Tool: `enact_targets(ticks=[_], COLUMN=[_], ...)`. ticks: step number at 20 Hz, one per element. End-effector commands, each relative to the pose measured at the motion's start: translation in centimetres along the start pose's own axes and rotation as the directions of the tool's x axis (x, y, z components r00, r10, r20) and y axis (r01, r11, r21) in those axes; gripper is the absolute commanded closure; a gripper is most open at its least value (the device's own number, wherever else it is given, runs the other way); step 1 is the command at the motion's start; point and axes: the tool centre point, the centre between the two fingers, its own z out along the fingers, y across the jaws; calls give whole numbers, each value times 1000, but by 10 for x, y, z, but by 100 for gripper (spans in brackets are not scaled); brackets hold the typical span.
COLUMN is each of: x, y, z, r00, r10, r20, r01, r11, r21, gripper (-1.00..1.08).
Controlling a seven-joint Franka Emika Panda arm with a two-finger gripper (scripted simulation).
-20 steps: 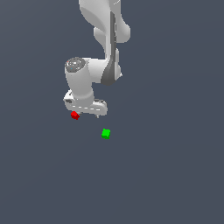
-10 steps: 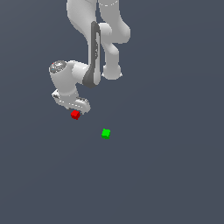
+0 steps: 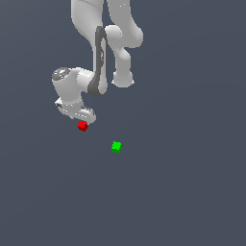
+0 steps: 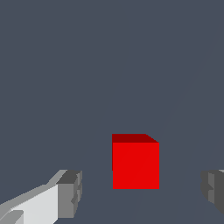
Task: Stack the red cube on top of the green cube.
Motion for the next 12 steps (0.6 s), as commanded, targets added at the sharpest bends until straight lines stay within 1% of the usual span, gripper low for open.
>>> enact_targets(ticks=[1,12], x=[0,-1], y=[0,0], z=[4,46], r00=[1000,1000], r10=[0,0], r20=[0,0], r01=[0,0], r11=[1000,1000], r21=[0,1], gripper=[-92,-92])
